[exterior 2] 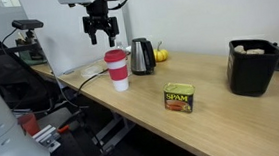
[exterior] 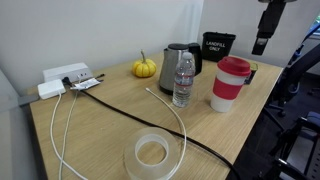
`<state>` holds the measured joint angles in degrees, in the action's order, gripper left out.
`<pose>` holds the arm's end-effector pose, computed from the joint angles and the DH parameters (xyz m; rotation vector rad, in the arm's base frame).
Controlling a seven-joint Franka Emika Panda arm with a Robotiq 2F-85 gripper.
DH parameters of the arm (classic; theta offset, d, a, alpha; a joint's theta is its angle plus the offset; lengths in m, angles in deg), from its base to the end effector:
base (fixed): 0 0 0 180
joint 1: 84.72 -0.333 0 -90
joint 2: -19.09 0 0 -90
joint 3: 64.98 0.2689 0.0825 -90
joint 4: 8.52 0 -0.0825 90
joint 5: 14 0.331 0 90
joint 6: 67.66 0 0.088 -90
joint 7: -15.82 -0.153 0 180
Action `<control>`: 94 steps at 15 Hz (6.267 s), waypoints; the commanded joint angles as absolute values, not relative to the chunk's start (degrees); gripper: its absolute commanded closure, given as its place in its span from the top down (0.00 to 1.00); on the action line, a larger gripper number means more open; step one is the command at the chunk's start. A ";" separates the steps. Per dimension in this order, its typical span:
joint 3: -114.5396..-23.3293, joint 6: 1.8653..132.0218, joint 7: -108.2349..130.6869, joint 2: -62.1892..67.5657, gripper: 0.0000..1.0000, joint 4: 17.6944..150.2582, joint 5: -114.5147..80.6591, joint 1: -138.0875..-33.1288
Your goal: Take the lid on the cup and put it on the table
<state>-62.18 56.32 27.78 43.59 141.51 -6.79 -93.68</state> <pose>0.3558 0.0824 0.3315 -3.0147 -0.5137 0.0404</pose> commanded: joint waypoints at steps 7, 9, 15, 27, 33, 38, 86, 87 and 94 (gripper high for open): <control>-60.17 68.44 22.38 39.09 1.00 144.31 -10.12 -93.04; -60.05 69.35 21.61 38.63 1.00 144.43 -10.92 -93.00; -59.69 71.08 19.88 37.44 1.00 144.76 -12.99 -92.84; -59.53 74.30 18.64 36.72 0.61 144.82 -13.06 -92.87; -60.90 72.47 20.99 37.84 0.61 144.73 -10.96 -93.53; -62.72 70.40 24.04 38.95 0.61 144.41 -8.57 -94.27; -62.07 74.97 26.71 37.82 0.65 145.48 -10.34 -93.06; -62.32 74.65 26.88 38.43 0.65 145.60 -10.19 -93.11; -64.31 72.33 26.55 42.99 0.65 145.50 -9.64 -92.62</control>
<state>-63.66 73.72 26.20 40.69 145.05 -9.82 -93.38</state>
